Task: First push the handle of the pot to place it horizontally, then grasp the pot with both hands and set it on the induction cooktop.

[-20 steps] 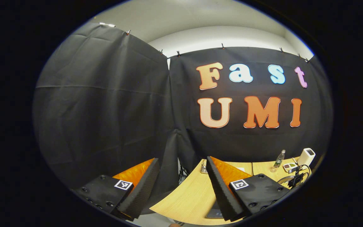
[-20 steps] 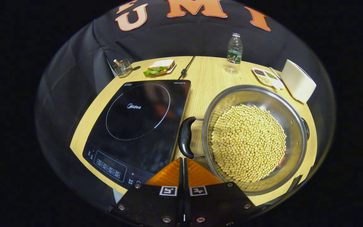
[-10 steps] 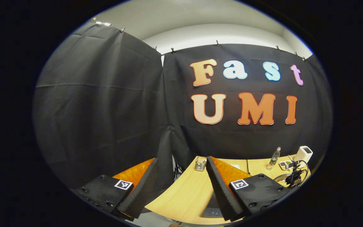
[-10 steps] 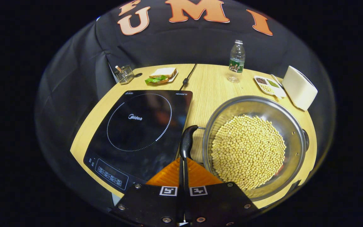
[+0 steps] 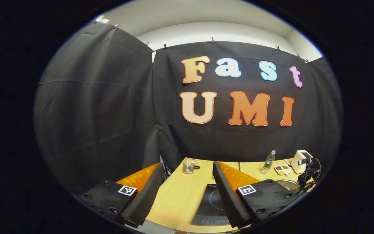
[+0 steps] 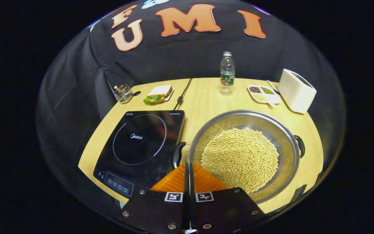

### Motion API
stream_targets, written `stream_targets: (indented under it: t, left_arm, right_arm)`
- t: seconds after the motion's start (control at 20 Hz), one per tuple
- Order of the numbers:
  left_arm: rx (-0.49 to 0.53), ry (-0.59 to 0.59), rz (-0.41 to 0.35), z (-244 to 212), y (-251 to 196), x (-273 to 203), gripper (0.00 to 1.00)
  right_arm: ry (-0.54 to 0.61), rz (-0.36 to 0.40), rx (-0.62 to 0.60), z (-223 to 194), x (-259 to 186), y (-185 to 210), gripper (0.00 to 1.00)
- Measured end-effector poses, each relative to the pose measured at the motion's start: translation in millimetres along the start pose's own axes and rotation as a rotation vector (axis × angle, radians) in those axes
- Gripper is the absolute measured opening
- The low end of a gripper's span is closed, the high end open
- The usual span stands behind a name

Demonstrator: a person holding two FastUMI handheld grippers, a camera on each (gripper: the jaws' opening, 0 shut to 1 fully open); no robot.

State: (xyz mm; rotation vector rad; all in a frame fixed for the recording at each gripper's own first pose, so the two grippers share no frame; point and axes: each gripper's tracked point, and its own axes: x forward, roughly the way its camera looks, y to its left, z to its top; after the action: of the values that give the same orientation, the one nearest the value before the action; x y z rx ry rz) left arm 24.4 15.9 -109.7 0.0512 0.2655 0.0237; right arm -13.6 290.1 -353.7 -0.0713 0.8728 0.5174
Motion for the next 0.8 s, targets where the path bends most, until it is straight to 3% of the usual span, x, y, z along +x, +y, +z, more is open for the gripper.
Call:
stream_targets:
  t: [0.4, 0.6, 0.8]
  left_arm:
    - [-0.013, 0.122, -0.213, -52, -101, 35, 0.98]
    - [-0.021, 0.208, -0.296, -89, -148, 46, 0.98]
    - [-0.027, 0.303, -0.348, -128, -189, 59, 0.98]
  right_arm:
    - [-0.043, -0.122, 0.090, -1, -28, -84, 0.00]
    - [-0.052, -0.181, 0.141, -7, -39, -124, 0.00]
    - [-0.065, -0.230, 0.176, -9, -47, -160, 0.06]
